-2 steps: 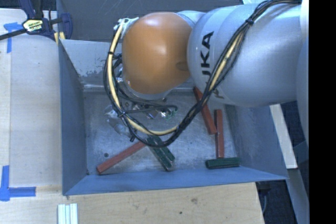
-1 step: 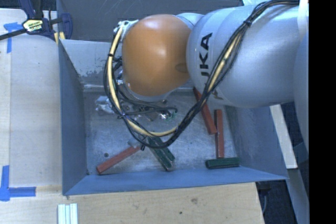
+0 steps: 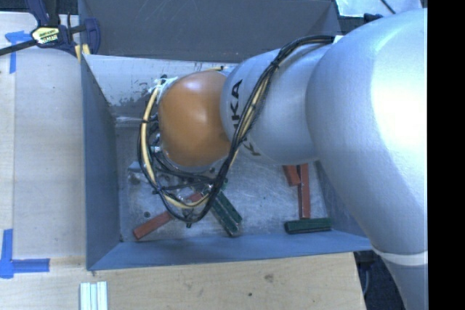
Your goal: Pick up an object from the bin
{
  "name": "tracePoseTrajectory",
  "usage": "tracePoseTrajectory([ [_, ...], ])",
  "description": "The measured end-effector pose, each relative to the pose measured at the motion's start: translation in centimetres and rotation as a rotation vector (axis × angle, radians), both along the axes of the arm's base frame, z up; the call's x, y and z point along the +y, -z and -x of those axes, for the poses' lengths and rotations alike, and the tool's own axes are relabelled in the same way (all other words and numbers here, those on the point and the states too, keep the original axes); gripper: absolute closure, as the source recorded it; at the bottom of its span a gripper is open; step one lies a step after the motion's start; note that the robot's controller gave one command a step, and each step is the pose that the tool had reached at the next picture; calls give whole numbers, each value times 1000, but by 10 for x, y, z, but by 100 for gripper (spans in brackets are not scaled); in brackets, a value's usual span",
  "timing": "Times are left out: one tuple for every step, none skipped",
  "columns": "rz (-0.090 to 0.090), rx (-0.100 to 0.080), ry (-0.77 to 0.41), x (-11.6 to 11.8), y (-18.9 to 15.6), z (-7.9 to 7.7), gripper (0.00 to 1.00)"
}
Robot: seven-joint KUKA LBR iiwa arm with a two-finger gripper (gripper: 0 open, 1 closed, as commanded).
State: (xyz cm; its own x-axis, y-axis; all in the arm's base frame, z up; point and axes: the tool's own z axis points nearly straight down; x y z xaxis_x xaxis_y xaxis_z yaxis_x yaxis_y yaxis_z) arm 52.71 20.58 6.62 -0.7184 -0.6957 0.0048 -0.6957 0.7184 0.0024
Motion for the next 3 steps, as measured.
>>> tracePoseTrajectory([
  [-2,-8,3,0,-6,-3,100],
  [-4,-8,3,1,-5,-3,0],
  [-5,-10,4,1,-6,-3,100],
])
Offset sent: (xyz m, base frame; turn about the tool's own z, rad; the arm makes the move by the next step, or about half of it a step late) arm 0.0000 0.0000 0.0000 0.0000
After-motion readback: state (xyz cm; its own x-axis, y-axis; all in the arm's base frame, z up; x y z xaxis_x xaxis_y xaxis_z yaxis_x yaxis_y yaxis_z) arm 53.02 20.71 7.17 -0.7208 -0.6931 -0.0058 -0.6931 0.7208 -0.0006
